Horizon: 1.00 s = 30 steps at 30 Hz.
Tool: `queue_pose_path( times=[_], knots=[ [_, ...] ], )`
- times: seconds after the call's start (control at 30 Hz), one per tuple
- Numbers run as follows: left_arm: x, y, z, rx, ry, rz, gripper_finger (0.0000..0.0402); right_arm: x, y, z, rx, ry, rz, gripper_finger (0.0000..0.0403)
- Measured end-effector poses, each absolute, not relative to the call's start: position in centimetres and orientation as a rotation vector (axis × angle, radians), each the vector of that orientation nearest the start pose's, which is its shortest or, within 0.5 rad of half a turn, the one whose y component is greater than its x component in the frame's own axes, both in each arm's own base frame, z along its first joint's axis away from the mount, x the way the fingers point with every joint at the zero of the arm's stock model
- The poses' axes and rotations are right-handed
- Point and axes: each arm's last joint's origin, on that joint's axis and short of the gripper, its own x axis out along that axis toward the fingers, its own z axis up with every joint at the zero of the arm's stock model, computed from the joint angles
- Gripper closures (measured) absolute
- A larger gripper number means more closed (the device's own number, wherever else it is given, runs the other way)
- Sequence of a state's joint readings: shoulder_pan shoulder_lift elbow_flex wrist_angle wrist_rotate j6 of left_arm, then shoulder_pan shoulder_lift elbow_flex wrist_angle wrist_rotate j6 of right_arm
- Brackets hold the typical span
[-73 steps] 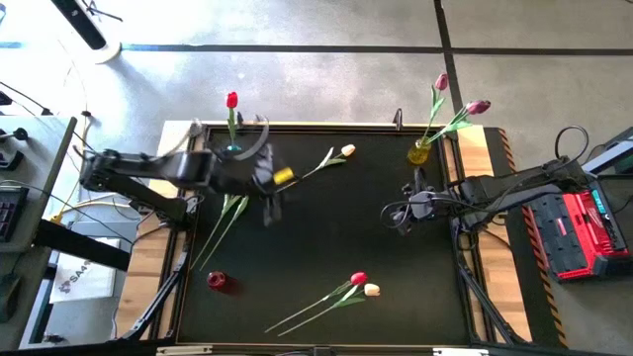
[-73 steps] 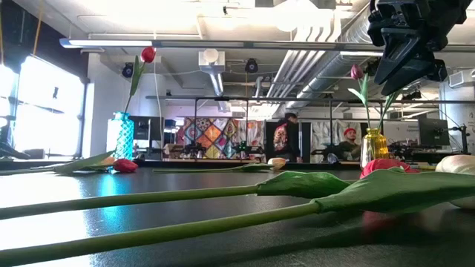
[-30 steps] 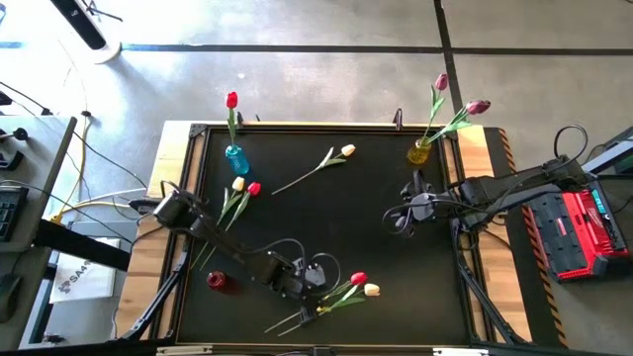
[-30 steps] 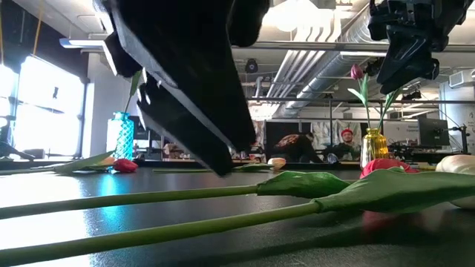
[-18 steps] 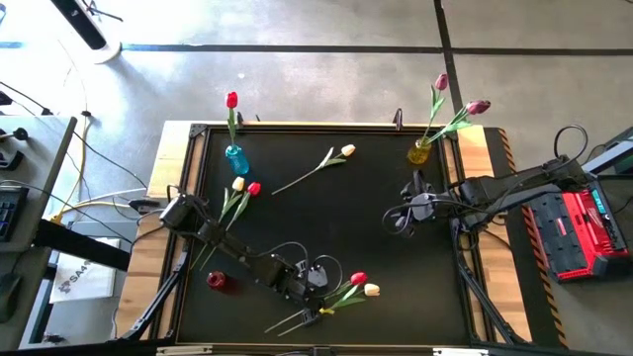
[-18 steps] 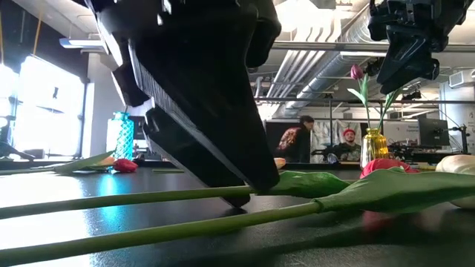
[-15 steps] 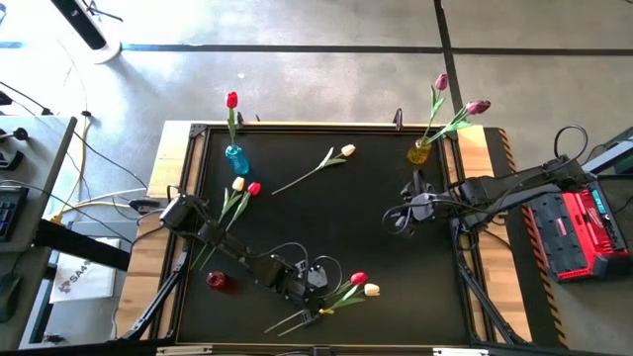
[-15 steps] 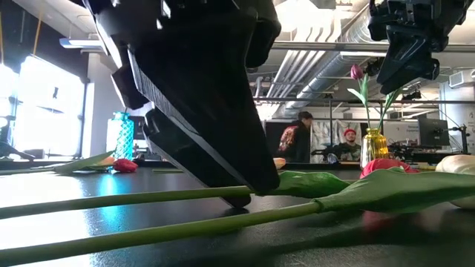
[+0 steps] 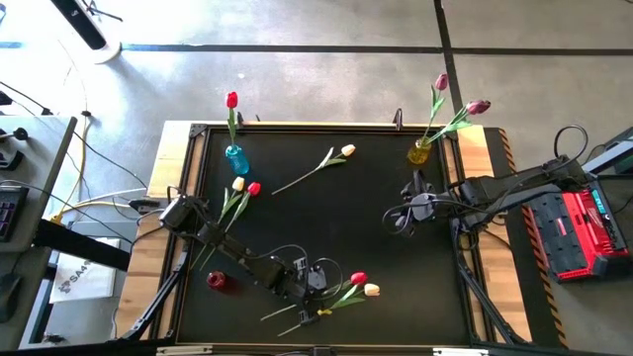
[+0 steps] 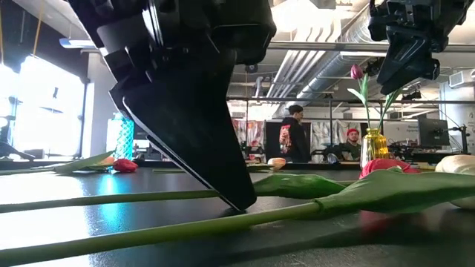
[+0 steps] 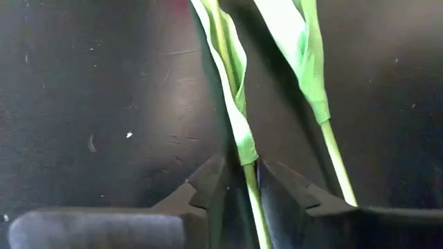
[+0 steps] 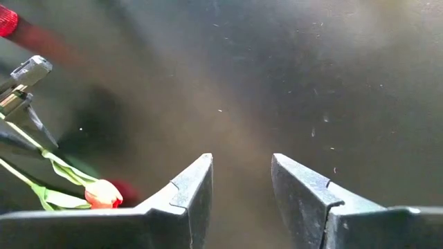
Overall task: Sort flowers into vase by color
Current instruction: Put the bottom light red flower into the blue vase
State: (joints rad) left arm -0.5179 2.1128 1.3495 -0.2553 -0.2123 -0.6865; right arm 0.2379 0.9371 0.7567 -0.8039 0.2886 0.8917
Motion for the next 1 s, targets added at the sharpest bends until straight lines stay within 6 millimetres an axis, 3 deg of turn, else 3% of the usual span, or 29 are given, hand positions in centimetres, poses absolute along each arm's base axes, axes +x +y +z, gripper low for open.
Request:
queue_pose_path(
  times=[0.27, 0.57, 0.73, 0.87, 1.0],
  knots=[
    [37.7, -20.7, 12.8, -0.285, 0.957, 0.060, 0.0394, 16.5, 3.2, 25.2, 0.565, 0.848, -0.457, 0.0265],
    [39.6, -18.9, 15.0, -0.408, 0.860, 0.170, 0.0399, 16.9, 3.4, 25.5, 0.617, 0.802, -0.431, 0.0265],
    [39.9, -16.3, 17.8, -0.442, 0.789, 0.273, 0.0401, 16.8, 4.1, 27.3, 0.628, 0.650, -0.389, 0.0265],
    [39.5, -13.9, 21.5, -0.446, 0.707, 0.330, 0.0401, 15.3, 4.5, 30.0, 0.624, 0.479, -0.403, 0.0265],
    [39.1, -11.2, 25.0, -0.440, 0.618, 0.365, 0.0401, 14.4, 4.7, 31.3, 0.649, 0.368, -0.374, 0.0265]
  ],
)
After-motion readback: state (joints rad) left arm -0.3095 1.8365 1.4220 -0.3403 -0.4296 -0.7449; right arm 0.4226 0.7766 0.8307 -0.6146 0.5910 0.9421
